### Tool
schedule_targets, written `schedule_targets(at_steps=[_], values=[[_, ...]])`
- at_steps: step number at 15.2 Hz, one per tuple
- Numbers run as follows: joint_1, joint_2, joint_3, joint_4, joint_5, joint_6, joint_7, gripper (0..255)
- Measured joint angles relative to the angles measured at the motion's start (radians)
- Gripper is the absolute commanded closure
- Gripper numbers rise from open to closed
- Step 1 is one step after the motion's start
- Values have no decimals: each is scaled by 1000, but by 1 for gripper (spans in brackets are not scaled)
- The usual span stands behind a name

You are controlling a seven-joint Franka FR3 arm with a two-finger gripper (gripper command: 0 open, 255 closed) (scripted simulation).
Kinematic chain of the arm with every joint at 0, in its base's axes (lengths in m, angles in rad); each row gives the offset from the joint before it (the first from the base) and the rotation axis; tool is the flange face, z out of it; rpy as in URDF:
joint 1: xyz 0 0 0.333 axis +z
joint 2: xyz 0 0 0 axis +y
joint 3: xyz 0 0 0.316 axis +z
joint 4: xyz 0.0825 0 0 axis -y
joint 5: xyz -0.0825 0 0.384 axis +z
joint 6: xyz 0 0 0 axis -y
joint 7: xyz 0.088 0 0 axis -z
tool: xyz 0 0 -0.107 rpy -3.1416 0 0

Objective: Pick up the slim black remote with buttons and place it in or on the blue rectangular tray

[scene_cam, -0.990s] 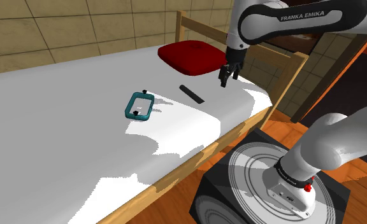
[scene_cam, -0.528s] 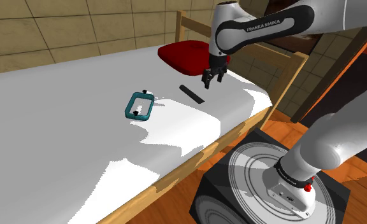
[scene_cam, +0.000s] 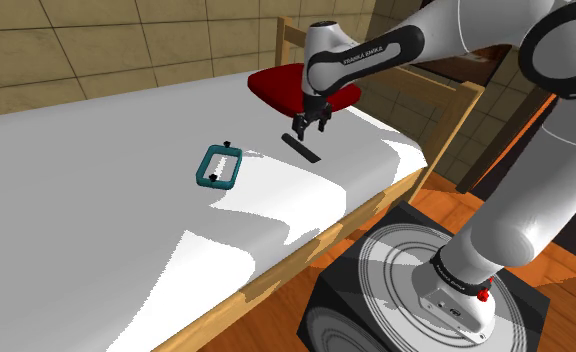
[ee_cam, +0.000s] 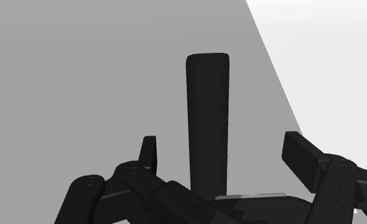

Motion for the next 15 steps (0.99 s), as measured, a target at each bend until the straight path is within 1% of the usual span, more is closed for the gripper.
schedule_targets(at_steps=[5,12,15], values=[[6,181,-8,166,-20,28,45,0],[6,246,-13,156,-31,103,58,0],[5,255,-14,152,-32,117,58,0]])
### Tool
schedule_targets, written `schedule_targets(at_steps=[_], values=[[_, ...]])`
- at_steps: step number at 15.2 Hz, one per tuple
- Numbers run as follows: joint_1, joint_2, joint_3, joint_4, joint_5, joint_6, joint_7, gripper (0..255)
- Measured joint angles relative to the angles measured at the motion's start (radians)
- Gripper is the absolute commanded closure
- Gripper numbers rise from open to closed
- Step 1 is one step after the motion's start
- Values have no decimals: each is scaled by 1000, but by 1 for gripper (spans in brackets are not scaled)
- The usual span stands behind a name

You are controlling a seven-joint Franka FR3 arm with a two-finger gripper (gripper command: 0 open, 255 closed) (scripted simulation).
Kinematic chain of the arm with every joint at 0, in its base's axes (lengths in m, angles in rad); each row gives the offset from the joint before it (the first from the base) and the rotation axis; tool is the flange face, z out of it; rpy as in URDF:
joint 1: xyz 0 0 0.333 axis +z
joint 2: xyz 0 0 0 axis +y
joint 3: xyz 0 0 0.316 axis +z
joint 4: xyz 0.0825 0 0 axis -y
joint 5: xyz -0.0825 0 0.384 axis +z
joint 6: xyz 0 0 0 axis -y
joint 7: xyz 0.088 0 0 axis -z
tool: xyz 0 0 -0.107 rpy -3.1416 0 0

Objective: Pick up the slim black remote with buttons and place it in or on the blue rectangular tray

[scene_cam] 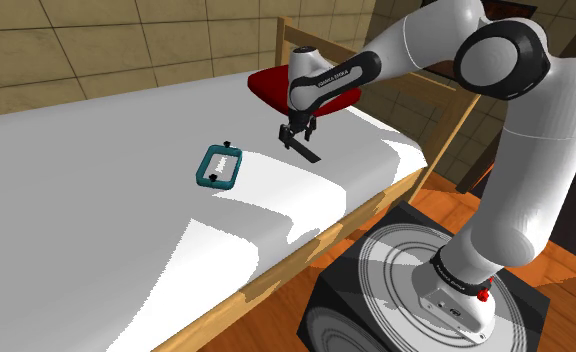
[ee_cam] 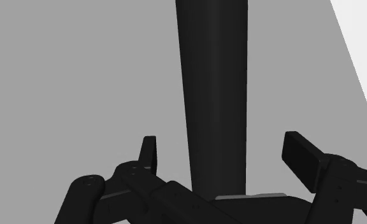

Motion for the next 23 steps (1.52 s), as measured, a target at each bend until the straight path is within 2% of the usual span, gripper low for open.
schedule_targets(at_steps=[4,5,15,23], values=[[0,1,0,-1,0,2,0,0],[0,1,0,-1,0,2,0,255],[1,-2,1,-1,0,3,0,255],[-2,-45,3,33,9,-76,-11,255]])
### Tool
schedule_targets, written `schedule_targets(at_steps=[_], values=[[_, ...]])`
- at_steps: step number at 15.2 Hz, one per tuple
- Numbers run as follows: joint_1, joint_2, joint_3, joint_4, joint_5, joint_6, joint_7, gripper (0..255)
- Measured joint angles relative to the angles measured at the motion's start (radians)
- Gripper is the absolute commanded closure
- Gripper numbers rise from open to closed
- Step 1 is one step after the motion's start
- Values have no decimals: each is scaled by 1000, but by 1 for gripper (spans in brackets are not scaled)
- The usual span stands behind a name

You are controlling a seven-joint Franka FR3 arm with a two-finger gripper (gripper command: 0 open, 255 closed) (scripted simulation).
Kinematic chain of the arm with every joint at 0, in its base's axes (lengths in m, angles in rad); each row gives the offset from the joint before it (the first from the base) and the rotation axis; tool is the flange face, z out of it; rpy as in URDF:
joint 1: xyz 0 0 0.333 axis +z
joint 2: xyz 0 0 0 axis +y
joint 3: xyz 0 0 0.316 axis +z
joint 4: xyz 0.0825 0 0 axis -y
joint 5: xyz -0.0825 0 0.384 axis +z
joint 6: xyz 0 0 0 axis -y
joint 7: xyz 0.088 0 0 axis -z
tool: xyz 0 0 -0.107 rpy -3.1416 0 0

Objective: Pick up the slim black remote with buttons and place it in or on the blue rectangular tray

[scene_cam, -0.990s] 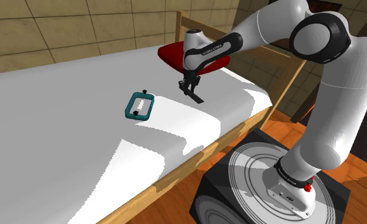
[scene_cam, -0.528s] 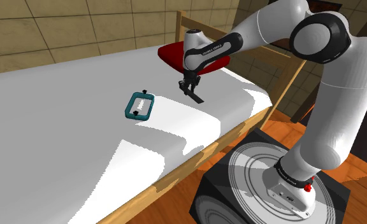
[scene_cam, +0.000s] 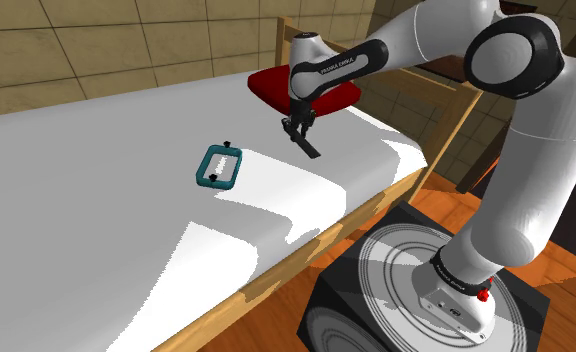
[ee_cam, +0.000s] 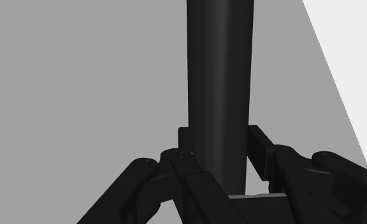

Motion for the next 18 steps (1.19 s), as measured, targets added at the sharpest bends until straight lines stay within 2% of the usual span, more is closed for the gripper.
schedule_targets(at_steps=[16,18], values=[[0,-78,5,107,16,-183,-20,255],[16,-71,14,125,14,-198,4,255]])
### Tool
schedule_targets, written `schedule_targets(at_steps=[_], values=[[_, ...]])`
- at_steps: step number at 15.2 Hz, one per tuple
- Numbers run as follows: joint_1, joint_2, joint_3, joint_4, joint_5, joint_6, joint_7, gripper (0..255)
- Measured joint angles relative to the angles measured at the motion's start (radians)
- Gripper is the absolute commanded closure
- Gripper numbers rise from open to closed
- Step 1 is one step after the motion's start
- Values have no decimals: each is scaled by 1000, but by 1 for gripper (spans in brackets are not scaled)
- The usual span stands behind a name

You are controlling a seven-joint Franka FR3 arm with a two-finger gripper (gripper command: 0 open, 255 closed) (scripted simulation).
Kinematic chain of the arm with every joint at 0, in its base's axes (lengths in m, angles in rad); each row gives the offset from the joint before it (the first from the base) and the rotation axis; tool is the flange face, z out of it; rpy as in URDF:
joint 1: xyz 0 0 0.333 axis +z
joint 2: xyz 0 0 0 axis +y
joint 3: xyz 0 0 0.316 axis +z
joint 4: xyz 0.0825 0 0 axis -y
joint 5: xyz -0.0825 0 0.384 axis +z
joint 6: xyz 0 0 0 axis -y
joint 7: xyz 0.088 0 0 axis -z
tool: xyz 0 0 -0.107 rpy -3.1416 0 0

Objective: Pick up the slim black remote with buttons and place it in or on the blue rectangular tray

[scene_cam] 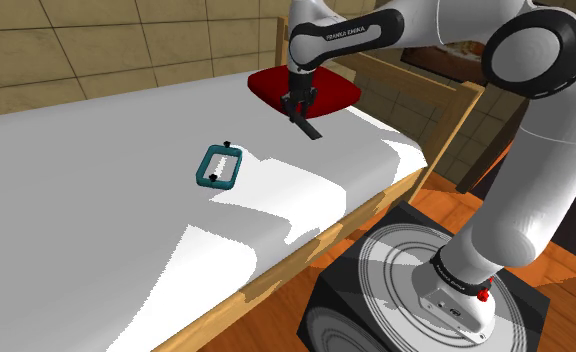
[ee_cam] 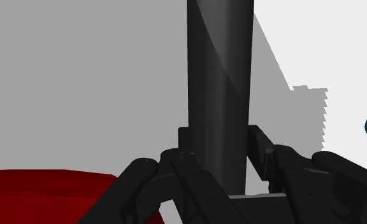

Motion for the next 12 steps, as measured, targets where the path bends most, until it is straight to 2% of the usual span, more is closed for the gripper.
schedule_targets(at_steps=[5,12], values=[[67,71,33,100,-14,-39,98,255],[172,207,70,296,-40,-112,230,255]])
